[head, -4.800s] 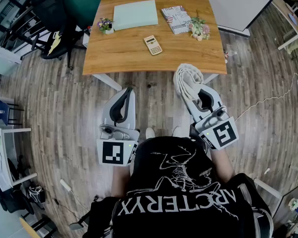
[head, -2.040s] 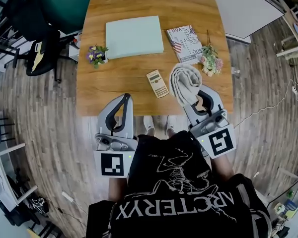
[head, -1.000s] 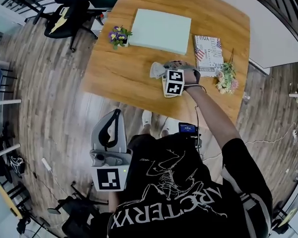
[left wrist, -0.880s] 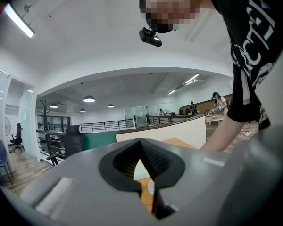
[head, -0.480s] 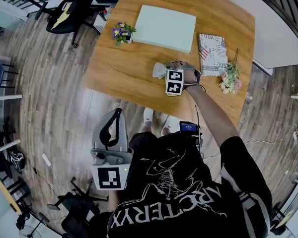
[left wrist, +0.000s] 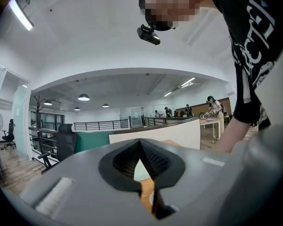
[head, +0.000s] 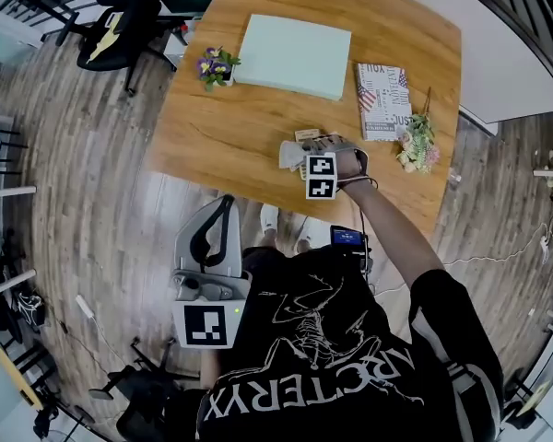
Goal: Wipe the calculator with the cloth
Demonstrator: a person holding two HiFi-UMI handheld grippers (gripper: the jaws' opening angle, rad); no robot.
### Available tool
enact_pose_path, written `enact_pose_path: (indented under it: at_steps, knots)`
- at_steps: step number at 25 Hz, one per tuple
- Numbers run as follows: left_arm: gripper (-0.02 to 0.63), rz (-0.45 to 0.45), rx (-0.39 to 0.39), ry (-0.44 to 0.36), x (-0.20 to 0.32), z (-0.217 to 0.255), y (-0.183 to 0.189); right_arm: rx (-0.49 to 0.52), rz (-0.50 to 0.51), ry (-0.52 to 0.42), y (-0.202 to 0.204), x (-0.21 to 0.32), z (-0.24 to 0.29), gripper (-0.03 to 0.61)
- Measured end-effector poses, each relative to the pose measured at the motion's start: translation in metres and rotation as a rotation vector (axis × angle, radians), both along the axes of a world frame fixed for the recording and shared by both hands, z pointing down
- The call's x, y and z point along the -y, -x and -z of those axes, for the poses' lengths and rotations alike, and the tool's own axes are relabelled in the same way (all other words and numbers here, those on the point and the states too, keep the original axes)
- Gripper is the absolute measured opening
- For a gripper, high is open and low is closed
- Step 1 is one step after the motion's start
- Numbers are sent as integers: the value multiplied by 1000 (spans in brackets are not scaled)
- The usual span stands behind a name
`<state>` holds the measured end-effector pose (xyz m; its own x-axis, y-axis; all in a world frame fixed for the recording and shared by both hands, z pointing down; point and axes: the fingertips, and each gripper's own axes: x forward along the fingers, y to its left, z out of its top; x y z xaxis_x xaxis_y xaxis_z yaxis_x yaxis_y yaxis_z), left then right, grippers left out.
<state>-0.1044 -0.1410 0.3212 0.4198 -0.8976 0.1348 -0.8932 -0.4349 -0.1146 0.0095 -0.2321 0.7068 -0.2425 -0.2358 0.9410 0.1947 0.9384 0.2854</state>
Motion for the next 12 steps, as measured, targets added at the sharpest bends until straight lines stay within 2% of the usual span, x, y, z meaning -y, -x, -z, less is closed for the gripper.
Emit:
enact_pose_path:
  at_steps: [12]
  knots:
    - [9,-55,-26,-21,-3,5,-15,-7,20,74,-9,-81,1,91]
